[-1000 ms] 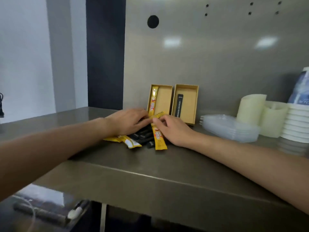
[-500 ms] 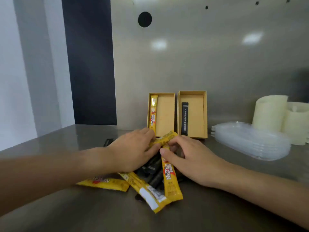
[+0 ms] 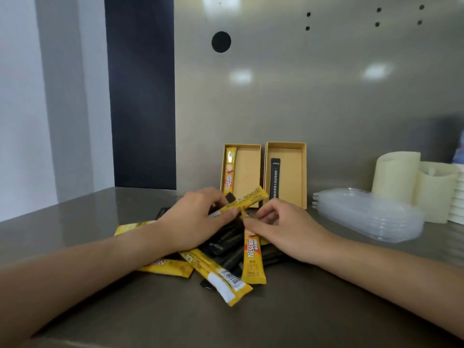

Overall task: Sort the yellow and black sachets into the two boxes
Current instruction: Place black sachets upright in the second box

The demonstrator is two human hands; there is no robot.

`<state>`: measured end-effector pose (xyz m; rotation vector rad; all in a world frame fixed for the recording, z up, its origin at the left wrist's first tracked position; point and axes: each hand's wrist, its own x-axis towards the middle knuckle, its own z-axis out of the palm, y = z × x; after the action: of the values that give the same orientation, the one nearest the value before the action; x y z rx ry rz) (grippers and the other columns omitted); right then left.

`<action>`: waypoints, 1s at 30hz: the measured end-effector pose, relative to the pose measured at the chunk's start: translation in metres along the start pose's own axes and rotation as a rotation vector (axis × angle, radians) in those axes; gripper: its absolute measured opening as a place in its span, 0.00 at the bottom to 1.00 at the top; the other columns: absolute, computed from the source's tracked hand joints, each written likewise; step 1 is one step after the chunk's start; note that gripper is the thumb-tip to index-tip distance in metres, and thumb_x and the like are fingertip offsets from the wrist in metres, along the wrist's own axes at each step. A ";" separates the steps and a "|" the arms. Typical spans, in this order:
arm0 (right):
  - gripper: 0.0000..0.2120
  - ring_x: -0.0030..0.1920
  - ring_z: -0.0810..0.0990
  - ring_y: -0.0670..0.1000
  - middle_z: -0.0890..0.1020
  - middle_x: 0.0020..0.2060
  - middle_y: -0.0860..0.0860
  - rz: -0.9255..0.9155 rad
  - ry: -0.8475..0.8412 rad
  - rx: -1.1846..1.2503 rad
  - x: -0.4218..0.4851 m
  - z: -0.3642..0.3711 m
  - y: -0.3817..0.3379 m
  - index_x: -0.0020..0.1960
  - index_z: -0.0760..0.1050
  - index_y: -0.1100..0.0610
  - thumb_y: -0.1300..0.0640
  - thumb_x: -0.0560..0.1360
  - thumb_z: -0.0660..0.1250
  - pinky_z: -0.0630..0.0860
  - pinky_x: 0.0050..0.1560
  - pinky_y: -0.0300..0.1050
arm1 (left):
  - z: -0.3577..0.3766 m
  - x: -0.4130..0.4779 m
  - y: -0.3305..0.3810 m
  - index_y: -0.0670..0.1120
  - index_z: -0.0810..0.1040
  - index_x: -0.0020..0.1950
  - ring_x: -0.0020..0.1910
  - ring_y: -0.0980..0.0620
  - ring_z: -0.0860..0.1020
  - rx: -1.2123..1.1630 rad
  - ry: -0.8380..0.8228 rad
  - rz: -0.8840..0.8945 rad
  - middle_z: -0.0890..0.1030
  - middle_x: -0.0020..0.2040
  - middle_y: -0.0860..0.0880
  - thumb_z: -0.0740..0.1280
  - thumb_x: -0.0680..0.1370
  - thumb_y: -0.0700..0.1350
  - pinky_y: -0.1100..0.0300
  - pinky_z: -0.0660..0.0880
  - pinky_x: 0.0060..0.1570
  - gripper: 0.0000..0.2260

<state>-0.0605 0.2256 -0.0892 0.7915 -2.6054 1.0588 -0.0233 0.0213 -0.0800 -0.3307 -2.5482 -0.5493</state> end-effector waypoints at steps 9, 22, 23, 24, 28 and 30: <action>0.10 0.41 0.76 0.42 0.78 0.42 0.45 -0.139 0.107 -0.062 0.028 -0.013 0.000 0.55 0.71 0.49 0.43 0.82 0.59 0.70 0.39 0.34 | -0.012 0.019 -0.007 0.53 0.78 0.60 0.50 0.61 0.78 -0.078 -0.004 0.051 0.80 0.50 0.59 0.63 0.83 0.42 0.69 0.72 0.47 0.10; 0.06 0.41 0.78 0.39 0.80 0.40 0.43 -0.286 0.220 0.309 0.066 0.002 0.033 0.55 0.77 0.48 0.51 0.82 0.62 0.75 0.43 0.34 | 0.001 0.030 -0.017 0.57 0.72 0.64 0.50 0.57 0.82 -0.293 0.108 0.099 0.80 0.53 0.58 0.72 0.77 0.45 0.54 0.82 0.52 0.18; 0.05 0.40 0.78 0.41 0.80 0.39 0.45 -0.275 0.239 0.348 0.067 0.002 0.034 0.54 0.77 0.48 0.52 0.82 0.63 0.75 0.42 0.36 | 0.001 0.029 -0.021 0.57 0.74 0.63 0.47 0.56 0.82 -0.288 0.123 0.061 0.81 0.50 0.56 0.73 0.77 0.46 0.54 0.82 0.51 0.17; 0.05 0.38 0.78 0.42 0.80 0.38 0.47 -0.265 0.246 0.387 0.068 0.002 0.035 0.54 0.77 0.49 0.53 0.81 0.64 0.75 0.41 0.38 | 0.000 0.029 -0.024 0.57 0.77 0.61 0.45 0.56 0.82 -0.275 0.126 0.027 0.82 0.47 0.54 0.73 0.77 0.47 0.54 0.82 0.51 0.14; 0.08 0.36 0.79 0.46 0.82 0.36 0.48 -0.215 0.172 0.489 0.066 0.001 0.034 0.56 0.79 0.51 0.51 0.78 0.67 0.76 0.38 0.39 | -0.001 0.027 -0.030 0.56 0.82 0.50 0.42 0.56 0.82 -0.297 0.161 -0.035 0.83 0.42 0.52 0.73 0.77 0.48 0.54 0.82 0.51 0.04; 0.15 0.35 0.79 0.48 0.83 0.36 0.50 -0.188 0.096 0.564 0.065 0.000 0.032 0.56 0.80 0.56 0.47 0.76 0.66 0.76 0.35 0.39 | -0.004 0.025 -0.029 0.56 0.81 0.47 0.42 0.57 0.82 -0.272 0.219 0.000 0.83 0.41 0.53 0.73 0.77 0.47 0.59 0.82 0.48 0.03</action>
<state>-0.1329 0.2185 -0.0829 1.0391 -2.1112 1.7477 -0.0518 -0.0027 -0.0731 -0.3454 -2.2650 -0.8850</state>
